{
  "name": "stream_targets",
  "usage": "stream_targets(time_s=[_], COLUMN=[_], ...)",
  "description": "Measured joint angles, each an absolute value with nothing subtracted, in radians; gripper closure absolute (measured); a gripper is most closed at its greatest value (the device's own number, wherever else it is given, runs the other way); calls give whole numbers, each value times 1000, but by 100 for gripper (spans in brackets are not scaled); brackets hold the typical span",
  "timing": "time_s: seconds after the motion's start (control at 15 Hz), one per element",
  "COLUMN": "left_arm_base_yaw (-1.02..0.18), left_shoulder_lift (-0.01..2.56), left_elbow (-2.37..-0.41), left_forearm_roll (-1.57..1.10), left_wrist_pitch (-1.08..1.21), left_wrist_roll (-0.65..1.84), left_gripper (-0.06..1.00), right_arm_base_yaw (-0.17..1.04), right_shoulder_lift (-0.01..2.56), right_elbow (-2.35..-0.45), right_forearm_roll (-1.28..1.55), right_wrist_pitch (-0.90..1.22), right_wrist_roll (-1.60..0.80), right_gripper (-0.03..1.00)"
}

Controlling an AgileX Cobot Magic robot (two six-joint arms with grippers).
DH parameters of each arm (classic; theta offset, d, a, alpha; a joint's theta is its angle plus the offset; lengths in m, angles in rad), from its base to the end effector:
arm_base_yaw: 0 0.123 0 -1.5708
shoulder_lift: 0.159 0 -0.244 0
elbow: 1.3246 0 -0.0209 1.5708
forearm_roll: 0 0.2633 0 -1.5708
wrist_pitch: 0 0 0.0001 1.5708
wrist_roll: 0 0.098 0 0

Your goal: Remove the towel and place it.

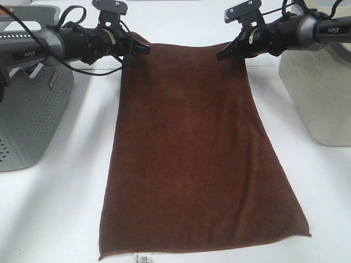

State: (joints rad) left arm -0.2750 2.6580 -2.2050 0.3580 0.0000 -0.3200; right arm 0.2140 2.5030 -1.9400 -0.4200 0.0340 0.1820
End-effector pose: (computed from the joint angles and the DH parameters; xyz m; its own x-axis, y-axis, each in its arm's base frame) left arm 0.5545 -0.1564 0.0910 -0.3337 0.1336 -0.9332 0.2844 0.9580 0.0355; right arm 0.5336 0.1145 0.0859 -0.4138 -0.3310 -0.8481 -0.3066 0.9278 -0.2125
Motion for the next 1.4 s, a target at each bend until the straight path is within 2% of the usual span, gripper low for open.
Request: stream_targets(time_s=[0.07,0.13,0.2,0.33,0.4,0.47,0.73,0.93,1.13,1.2,1.4], left_arm_base_yaw=[-275,-275,-275,-275,-275,-275,-278,-310,-355,-382,-404], left_shoulder_lift=[2668,2672,2674,2673,2672,2670,2616,2523,2388,2289,2163], left_elbow=[-2208,-2210,-2211,-2215,-2215,-2216,-2216,-2216,-2216,-2216,-2216], left_forearm_roll=[358,358,358,353,353,351,351,351,351,350,350], left_wrist_pitch=[0,-20,-42,-85,-89,-90,-63,89,400,673,956], left_wrist_roll=[-320,-320,-320,-320,-320,-320,-320,-320,-320,-303,-260], left_gripper=[93,87,75,44,32,24,19,19,19,19,19], right_arm_base_yaw=[209,208,208,208,208,208,213,247,297,318,325], right_shoulder_lift=[2512,2517,2520,2523,2523,2520,2450,2331,2188,2087,1985], right_elbow=[-1940,-1940,-1940,-1941,-1941,-1941,-1941,-1941,-1941,-1942,-1942], right_forearm_roll=[-420,-420,-420,-420,-420,-420,-340,-320,-298,-242,-157], right_wrist_pitch=[23,21,13,-10,-11,-5,86,210,473,698,976], right_wrist_roll=[183,183,183,183,183,184,184,184,184,184,183], right_gripper=[93,86,75,54,45,42,37,37,37,37,37])
